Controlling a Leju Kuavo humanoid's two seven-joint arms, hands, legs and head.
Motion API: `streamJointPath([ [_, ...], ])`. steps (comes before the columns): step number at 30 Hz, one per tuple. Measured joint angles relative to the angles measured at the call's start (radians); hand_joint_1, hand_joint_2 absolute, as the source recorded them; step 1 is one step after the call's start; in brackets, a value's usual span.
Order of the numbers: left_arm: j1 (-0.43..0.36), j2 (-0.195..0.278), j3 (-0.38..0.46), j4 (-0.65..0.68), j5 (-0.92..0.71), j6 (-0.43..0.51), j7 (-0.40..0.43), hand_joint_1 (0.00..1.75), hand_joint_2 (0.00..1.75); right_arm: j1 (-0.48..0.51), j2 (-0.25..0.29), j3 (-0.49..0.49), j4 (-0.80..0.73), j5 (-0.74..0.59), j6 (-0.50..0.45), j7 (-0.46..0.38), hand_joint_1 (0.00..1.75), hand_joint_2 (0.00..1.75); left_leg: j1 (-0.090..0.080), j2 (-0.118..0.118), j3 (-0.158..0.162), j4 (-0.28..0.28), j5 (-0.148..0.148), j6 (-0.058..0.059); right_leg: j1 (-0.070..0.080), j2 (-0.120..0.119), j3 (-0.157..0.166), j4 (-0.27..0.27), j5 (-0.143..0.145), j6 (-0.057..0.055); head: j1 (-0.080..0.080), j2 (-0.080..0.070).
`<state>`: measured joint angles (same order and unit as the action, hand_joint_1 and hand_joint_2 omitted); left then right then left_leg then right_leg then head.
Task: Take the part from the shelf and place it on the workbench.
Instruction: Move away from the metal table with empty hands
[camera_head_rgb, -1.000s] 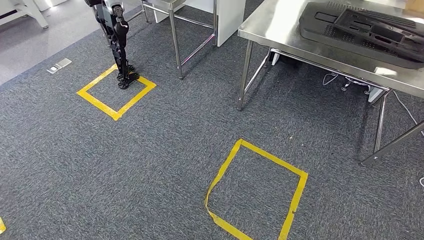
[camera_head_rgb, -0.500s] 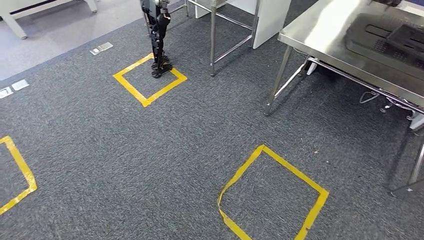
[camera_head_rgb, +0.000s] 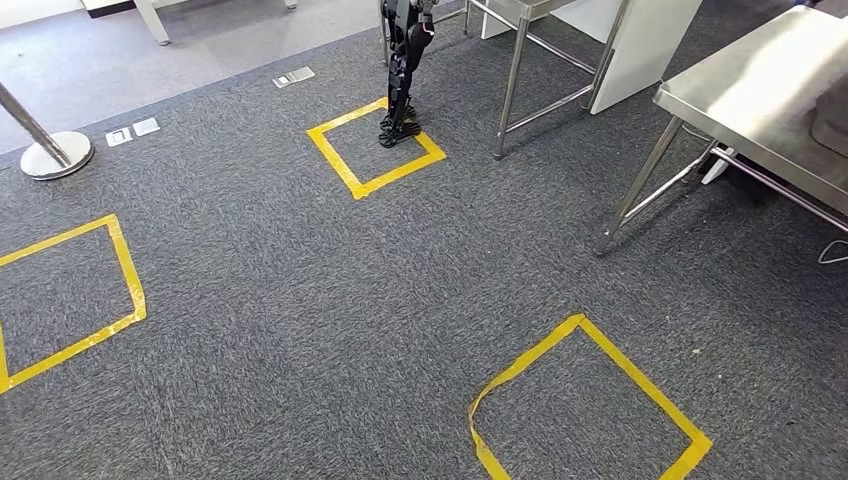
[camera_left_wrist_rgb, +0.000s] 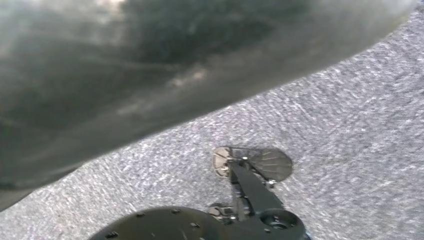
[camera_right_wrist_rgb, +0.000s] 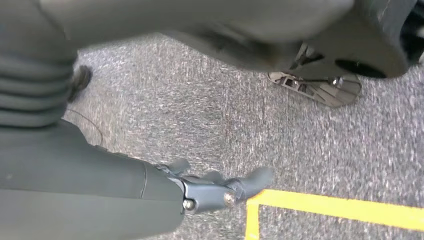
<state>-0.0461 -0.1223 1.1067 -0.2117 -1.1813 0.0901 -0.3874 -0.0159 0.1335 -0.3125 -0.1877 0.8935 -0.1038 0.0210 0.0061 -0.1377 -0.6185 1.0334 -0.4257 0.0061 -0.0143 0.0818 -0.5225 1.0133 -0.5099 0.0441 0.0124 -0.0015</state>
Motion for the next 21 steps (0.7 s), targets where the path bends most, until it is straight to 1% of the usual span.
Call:
streamJointPath([
  [1,0.004,0.003,0.0,0.0,-0.005,-0.001,-0.001,0.0,0.0,-0.001,0.003,0.002,0.0,0.001,-0.001,0.001,0.0,1.75,0.001,-0.011,-0.003,-0.003,0.005,-0.007,0.002,-0.013,0.002,-0.001,0.004,-0.007,0.0,0.0],
  [2,0.008,0.005,0.0,0.0,-0.008,0.001,-0.002,0.0,0.0,-0.003,0.005,0.003,0.0,0.002,-0.002,0.001,0.0,1.75,0.004,-0.012,-0.006,-0.003,0.007,-0.013,0.001,-0.026,0.004,-0.003,0.008,-0.015,-0.001,0.0],
  [3,0.012,0.007,0.0,0.0,-0.011,0.003,-0.002,0.0,0.0,-0.003,0.007,0.005,0.0,0.003,-0.002,0.002,0.0,1.75,0.003,0.004,-0.013,0.008,-0.001,-0.018,-0.001,-0.039,0.006,-0.006,0.013,-0.023,-0.002,0.0],
  [4,0.014,0.008,0.0,0.0,-0.013,0.005,-0.003,0.0,0.0,-0.003,0.009,0.006,0.0,0.003,-0.002,0.002,0.0,1.75,0.002,0.032,-0.027,0.035,-0.02,-0.021,-0.003,-0.054,0.008,-0.009,0.017,-0.03,-0.005,0.0],
  [5,0.015,0.01,0.0,0.0,-0.013,0.007,-0.003,0.0,0.0,-0.002,0.01,0.007,0.0,0.003,-0.002,0.001,0.0,1.75,0.0,0.068,-0.048,0.083,-0.051,-0.022,-0.003,-0.069,0.007,-0.011,0.019,-0.035,-0.008,0.0],
  [6,0.014,0.01,0.0,0.0,-0.014,0.007,-0.004,0.0,0.0,0.0,0.011,0.008,0.0,0.003,-0.003,0.001,0.0,1.75,-0.001,0.099,-0.075,0.146,-0.089,-0.024,0.0,-0.085,0.007,-0.011,0.019,-0.038,-0.011,0.0],
  [7,0.013,0.01,0.0,0.0,-0.014,0.007,-0.004,0.0,0.0,0.002,0.011,0.008,0.0,0.004,-0.003,0.001,0.0,1.75,0.0,0.115,-0.103,0.213,-0.121,-0.026,0.002,-0.103,0.006,-0.01,0.018,-0.039,-0.013,0.0],
  [8,0.013,0.01,0.0,0.0,-0.015,0.007,-0.004,0.0,0.0,0.003,0.012,0.008,0.0,0.004,-0.003,0.001,0.0,1.75,0.002,0.124,-0.122,0.262,-0.14,-0.028,0.005,-0.12,0.006,-0.01,0.017,-0.04,-0.013,0.0],
  [9,0.013,0.01,0.0,0.0,-0.015,0.007,-0.004,0.0,0.0,0.003,0.012,0.008,0.0,0.004,-0.003,0.001,0.0,1.75,0.004,0.129,-0.125,0.279,-0.141,-0.031,0.006,-0.136,0.006,-0.01,0.016,-0.041,-0.013,0.0],
  [10,0.014,0.011,0.0,0.0,-0.015,0.008,-0.004,0.0,0.0,0.002,0.012,0.009,0.0,0.003,-0.003,0.001,0.0,1.75,0.006,0.135,-0.107,0.256,-0.123,-0.033,0.006,-0.151,0.006,-0.01,0.016,-0.041,-0.014,0.0],
  [11,0.015,0.013,0.0,0.0,-0.015,0.008,-0.004,0.0,0.0,0.001,0.012,0.009,0.0,0.003,-0.002,0.002,0.0,1.75,0.008,0.148,-0.071,0.198,-0.095,-0.034,0.005,-0.163,0.008,-0.009,0.014,-0.04,-0.014,0.0],
  [12,0.015,0.014,0.0,0.0,-0.014,0.008,-0.005,0.0,0.0,0.0,0.012,0.009,0.0,0.003,-0.002,0.002,0.0,1.75,0.009,0.175,-0.029,0.126,-0.07,-0.035,0.007,-0.174,0.011,-0.008,0.012,-0.038,-0.014,0.0],
  [13,0.014,0.014,0.0,0.0,-0.013,0.007,-0.005,0.0,0.0,-0.001,0.012,0.009,0.0,0.002,-0.001,0.003,0.0,1.75,0.007,0.197,0.006,0.065,-0.051,-0.032,0.01,-0.185,0.011,-0.006,0.009,-0.034,-0.014,0.0],
  [14,0.012,0.015,0.0,0.0,-0.011,0.005,-0.005,0.0,0.0,-0.002,0.012,0.009,0.0,0.001,0.0,0.005,0.0,1.75,0.005,0.213,0.026,0.027,-0.043,-0.028,0.014,-0.194,0.012,-0.005,0.006,-0.029,-0.013,0.0],
  [15,0.01,0.016,0.001,0.0,-0.01,0.001,-0.005,0.0,0.0,-0.004,0.012,0.009,0.0,-0.001,0.0,0.006,0.0,1.75,0.001,0.219,0.033,0.012,-0.044,-0.022,0.018,-0.204,0.014,-0.005,0.004,-0.025,-0.011,0.0],
  [17,0.009,0.018,0.003,0.0,-0.007,-0.008,-0.005,0.0,0.0,-0.011,0.013,0.009,0.0,-0.004,0.001,0.007,0.0,1.75,-0.002,0.193,0.028,0.009,-0.04,-0.007,0.018,-0.22,0.018,-0.006,0.002,-0.017,-0.009,0.0],
  [18,0.009,0.019,0.003,0.0,-0.006,-0.011,-0.005,0.0,0.0,-0.015,0.013,0.009,-0.001,-0.005,0.001,0.007,0.0,1.75,-0.001,0.18,0.026,0.006,-0.036,-0.001,0.016,-0.208,0.017,0.0,-0.003,-0.012,-0.008,0.0],
  [19,0.009,0.02,0.003,0.0,-0.005,-0.013,-0.005,0.0,0.0,-0.017,0.014,0.009,-0.001,-0.006,0.001,0.006,0.0,1.75,0.002,0.169,0.023,0.004,-0.032,0.006,0.013,-0.183,0.007,0.02,-0.016,-0.01,-0.007,0.0],
  [20,0.007,0.02,0.003,0.0,-0.004,-0.013,-0.004,0.0,0.0,-0.017,0.014,0.009,-0.001,-0.007,0.001,0.004,0.0,1.75,0.005,0.156,0.021,0.002,-0.028,0.013,0.011,-0.149,-0.013,0.062,-0.038,-0.011,-0.005,0.0],
  [21,0.006,0.021,0.003,0.0,-0.004,-0.012,-0.004,0.0,0.0,-0.016,0.014,0.008,-0.001,-0.008,0.001,0.003,0.0,1.75,0.005,0.143,0.017,0.002,-0.025,0.017,0.009,-0.116,-0.043,0.123,-0.066,-0.014,-0.003,0.0],
])
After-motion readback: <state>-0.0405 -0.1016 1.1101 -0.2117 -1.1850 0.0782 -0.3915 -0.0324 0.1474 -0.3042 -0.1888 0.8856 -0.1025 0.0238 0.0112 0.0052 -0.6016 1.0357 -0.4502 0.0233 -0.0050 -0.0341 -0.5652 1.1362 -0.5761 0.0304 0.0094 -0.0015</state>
